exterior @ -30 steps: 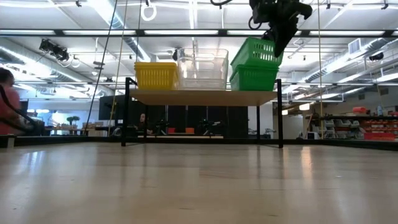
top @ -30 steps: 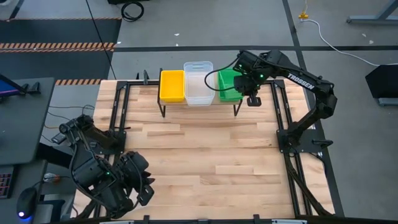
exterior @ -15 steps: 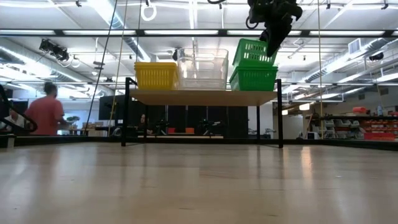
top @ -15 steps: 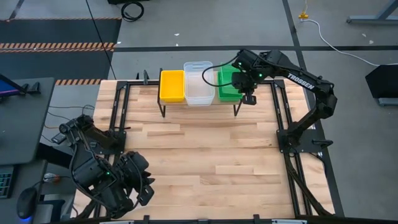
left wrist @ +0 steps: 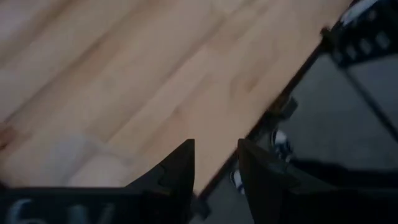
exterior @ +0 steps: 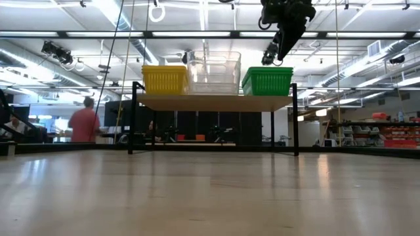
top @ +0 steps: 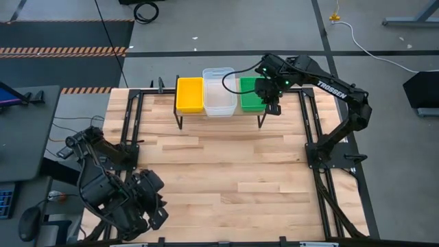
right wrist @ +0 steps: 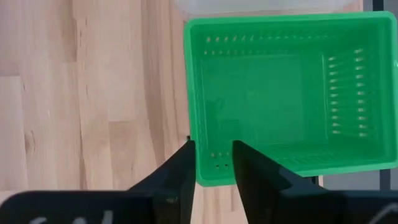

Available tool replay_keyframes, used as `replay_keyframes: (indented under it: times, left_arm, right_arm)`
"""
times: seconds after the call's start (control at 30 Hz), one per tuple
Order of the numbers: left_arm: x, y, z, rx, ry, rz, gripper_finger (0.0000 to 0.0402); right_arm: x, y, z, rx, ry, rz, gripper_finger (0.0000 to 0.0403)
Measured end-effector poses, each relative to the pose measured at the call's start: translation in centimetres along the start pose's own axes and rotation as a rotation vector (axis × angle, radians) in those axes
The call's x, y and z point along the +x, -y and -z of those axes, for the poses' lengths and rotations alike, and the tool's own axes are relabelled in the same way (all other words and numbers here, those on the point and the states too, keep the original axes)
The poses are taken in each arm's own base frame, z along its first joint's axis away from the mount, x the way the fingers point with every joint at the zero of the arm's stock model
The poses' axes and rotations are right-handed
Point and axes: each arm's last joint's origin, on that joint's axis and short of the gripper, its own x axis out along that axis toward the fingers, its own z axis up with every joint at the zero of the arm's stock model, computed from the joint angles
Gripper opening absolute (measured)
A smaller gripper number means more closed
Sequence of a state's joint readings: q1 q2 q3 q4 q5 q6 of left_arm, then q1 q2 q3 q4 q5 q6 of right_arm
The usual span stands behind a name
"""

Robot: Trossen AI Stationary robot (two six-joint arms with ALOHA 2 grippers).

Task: Stack baskets on shelf by color
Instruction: Stack the transparent bin into the transparent bin on the shelf

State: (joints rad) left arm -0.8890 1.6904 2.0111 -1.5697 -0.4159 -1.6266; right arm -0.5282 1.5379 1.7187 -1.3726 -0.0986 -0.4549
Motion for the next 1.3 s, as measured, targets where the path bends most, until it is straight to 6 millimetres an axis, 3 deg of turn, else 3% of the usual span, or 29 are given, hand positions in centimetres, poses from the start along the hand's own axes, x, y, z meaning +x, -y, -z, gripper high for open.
replay_keyframes:
  times: [0.23,0.4,0.77,0.97,1.3]
  left_arm:
    - [1.7,-0.1,2.7,0.076,-0.167,-0.047,0.0129]
    - [3.5,0.4,5.1,0.116,-0.253,0.004,0.0152]
    - [10.8,-0.7,9.3,0.120,-0.392,0.031,0.0225]
    - [13.8,-2.5,10.6,0.079,-0.446,-0.030,0.0230]
    - [15.7,-3.7,11.3,0.092,-0.440,-0.051,0.0231]
  right_arm:
    - [0.0,-0.2,0.2,0.081,-0.014,-0.029,0.0116]
    - [-0.7,-1.0,0.5,0.127,0.014,-0.135,0.0116]
    - [-1.9,-2.0,0.9,0.121,0.053,-0.169,0.0116]
    - [-2.1,-2.1,1.0,0.115,0.048,-0.172,0.0116]
    - [-2.1,-2.2,1.4,0.082,0.021,-0.181,0.0117]
